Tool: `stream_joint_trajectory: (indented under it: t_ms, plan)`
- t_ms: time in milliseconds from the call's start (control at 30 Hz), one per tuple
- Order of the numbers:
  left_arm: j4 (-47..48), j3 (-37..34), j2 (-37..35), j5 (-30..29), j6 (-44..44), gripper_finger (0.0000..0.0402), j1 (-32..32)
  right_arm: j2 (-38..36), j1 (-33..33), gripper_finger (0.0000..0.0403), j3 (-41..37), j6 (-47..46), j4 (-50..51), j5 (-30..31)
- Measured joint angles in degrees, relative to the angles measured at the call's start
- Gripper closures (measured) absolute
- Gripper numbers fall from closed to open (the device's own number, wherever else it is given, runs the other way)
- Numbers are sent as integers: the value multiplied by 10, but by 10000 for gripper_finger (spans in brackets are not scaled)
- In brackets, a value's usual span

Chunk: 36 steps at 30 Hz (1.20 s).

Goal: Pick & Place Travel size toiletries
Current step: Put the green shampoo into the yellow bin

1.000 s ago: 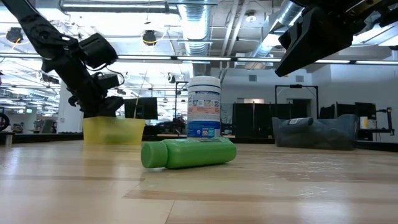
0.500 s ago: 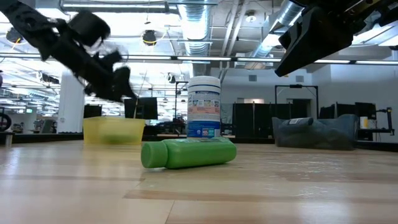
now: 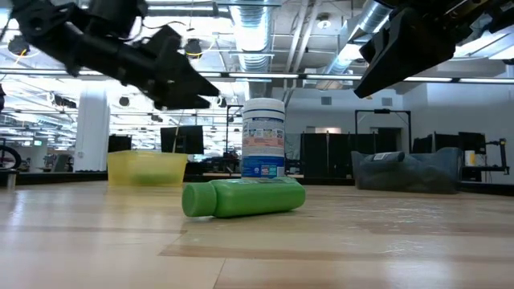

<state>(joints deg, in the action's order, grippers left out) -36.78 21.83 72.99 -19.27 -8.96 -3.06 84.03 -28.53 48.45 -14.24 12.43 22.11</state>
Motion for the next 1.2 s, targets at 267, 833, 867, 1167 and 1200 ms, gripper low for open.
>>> stream_joint_trajectory:
  t_ms: [267,833,867,1167,1200]
  plan:
    - [-2,168,213,25,15,92,25,0,0,402,0,-17,-12,0]
    - [50,321,433,-117,-90,96,93,0,-26,402,0,-28,-9,0]
    - [49,328,442,-117,-93,96,95,0,-26,402,0,-28,-9,0]
    - [162,347,456,-134,-133,100,96,0,-26,402,0,-28,-9,0]
    - [179,343,454,-136,-149,100,97,0,-26,402,0,-27,-9,0]
